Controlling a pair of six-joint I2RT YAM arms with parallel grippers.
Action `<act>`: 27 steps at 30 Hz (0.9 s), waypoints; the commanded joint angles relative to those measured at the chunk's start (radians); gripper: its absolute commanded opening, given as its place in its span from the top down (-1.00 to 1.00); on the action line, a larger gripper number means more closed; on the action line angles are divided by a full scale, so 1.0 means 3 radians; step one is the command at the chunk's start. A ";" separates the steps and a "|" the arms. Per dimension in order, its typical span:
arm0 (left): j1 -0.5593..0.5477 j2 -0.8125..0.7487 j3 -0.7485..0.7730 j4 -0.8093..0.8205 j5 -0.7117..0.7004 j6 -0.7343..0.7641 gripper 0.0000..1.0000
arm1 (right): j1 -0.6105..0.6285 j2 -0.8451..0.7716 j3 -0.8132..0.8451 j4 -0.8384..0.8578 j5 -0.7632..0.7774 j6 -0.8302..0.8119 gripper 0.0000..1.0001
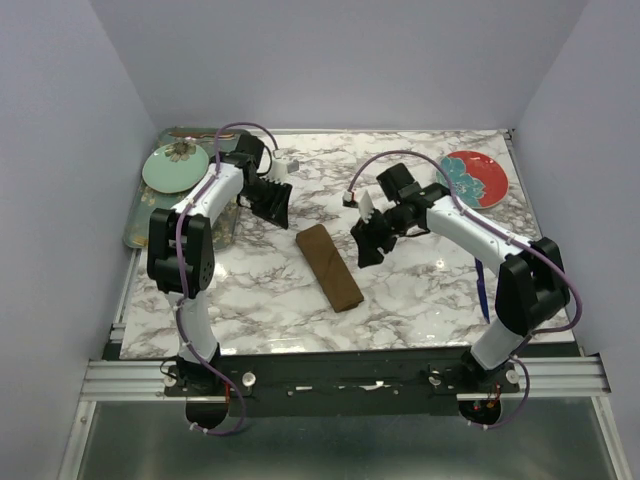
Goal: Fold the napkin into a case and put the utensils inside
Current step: Move the smaller rectangle folded napkin to the center of the board.
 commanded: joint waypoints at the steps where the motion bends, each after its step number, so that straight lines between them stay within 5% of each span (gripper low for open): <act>1: -0.0046 -0.0122 -0.0374 -0.0100 -0.0322 0.0229 0.12 | -0.0173 -0.0180 -0.0150 -0.0331 0.0108 -0.0309 -0.33; 14: -0.0674 0.0772 0.0407 0.0003 -0.0593 0.0377 0.23 | -0.0618 -0.0411 -0.0304 -0.0602 0.0282 -0.0320 -0.43; 22: -0.0838 0.0758 0.0617 0.0120 -0.0608 0.0188 0.11 | -0.1583 -0.0727 -0.0447 -0.0699 0.0655 -0.0043 -0.40; 27: -0.0777 0.0140 0.0230 0.0380 -0.0701 0.0071 -0.11 | -0.2380 -0.0738 -0.0431 -0.0940 0.0992 -0.0283 -0.36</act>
